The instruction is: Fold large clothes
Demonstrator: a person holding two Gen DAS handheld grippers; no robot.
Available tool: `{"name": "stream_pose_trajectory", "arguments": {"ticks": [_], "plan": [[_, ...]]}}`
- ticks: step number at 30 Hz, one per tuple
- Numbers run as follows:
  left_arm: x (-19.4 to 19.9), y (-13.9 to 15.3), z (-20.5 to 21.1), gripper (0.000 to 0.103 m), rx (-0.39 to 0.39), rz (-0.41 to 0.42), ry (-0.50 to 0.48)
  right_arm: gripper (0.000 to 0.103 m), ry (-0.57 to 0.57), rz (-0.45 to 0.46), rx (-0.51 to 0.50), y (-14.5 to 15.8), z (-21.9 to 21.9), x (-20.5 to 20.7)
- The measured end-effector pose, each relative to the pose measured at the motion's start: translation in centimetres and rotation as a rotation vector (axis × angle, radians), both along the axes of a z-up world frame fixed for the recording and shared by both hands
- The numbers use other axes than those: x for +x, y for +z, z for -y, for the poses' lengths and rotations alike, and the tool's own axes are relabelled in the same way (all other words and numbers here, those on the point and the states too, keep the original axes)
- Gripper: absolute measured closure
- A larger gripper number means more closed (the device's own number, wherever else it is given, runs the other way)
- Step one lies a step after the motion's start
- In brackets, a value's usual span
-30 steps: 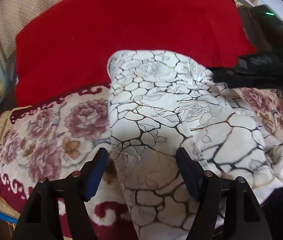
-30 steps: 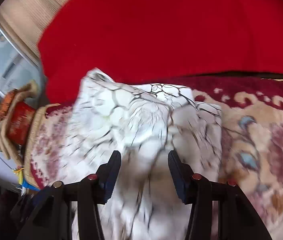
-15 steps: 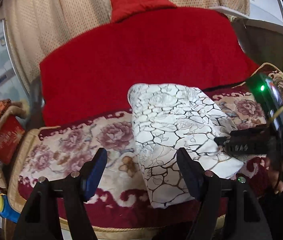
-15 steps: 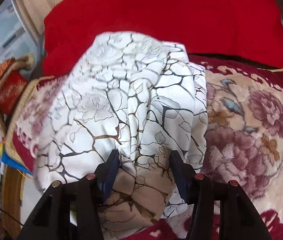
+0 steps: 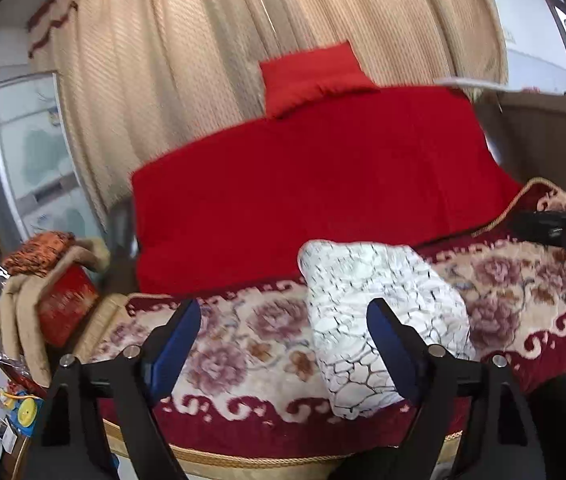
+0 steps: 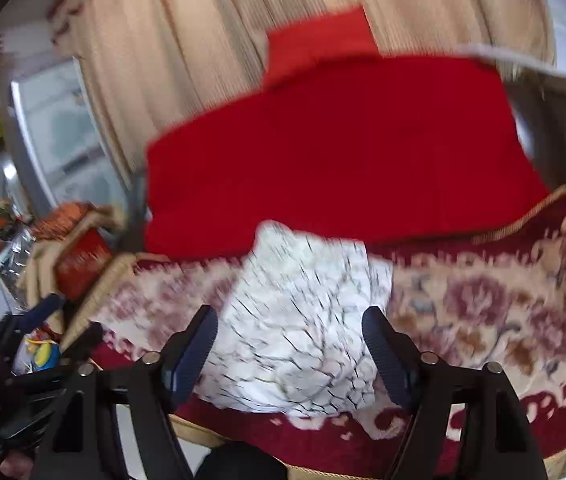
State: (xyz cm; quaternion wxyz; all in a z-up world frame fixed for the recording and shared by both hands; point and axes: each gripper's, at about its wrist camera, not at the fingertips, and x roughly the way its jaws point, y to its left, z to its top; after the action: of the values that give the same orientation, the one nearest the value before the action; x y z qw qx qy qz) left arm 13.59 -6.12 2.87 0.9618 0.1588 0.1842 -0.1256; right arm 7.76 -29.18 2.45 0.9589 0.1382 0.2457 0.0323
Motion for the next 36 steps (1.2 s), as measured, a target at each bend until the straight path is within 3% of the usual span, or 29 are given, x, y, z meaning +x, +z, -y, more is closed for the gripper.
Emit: {"name": "stream_pose_trajectory", "arguments": {"ticks": [6, 9, 11, 14, 17, 28, 36], "plan": [[-3.3, 4.0, -2.5, 0.011, -0.054, 0.061, 0.026, 0.021, -0.022, 0.140, -0.043, 5.5, -2.1, -7.7], [-4.8, 5.4, -3.5, 0.008, -0.076, 0.084, 0.038, 0.019, -0.042, 0.198, -0.078, 7.1, -3.5, -11.4], [-5.9, 6.3, -4.5, 0.003, -0.100, 0.098, 0.044, 0.011, -0.052, 0.227, -0.105, 7.8, -4.6, -13.5], [-7.4, 7.4, -5.8, 0.003, -0.129, 0.124, 0.072, 0.011, -0.064, 0.242, -0.168, 8.3, -6.7, -15.8], [-8.4, 8.1, -6.9, 0.003, -0.139, 0.143, 0.090, 0.011, -0.057, 0.223, -0.192, 8.3, -8.1, -16.8], [-12.0, 10.5, -10.3, 0.003, -0.148, 0.235, 0.153, 0.011, -0.078, 0.174, -0.107, 7.1, -10.4, -16.3], [-13.2, 11.1, -10.8, 0.003, -0.150, 0.249, 0.147, 0.011, -0.108, 0.258, -0.080, 9.0, -10.6, -18.3]]}}
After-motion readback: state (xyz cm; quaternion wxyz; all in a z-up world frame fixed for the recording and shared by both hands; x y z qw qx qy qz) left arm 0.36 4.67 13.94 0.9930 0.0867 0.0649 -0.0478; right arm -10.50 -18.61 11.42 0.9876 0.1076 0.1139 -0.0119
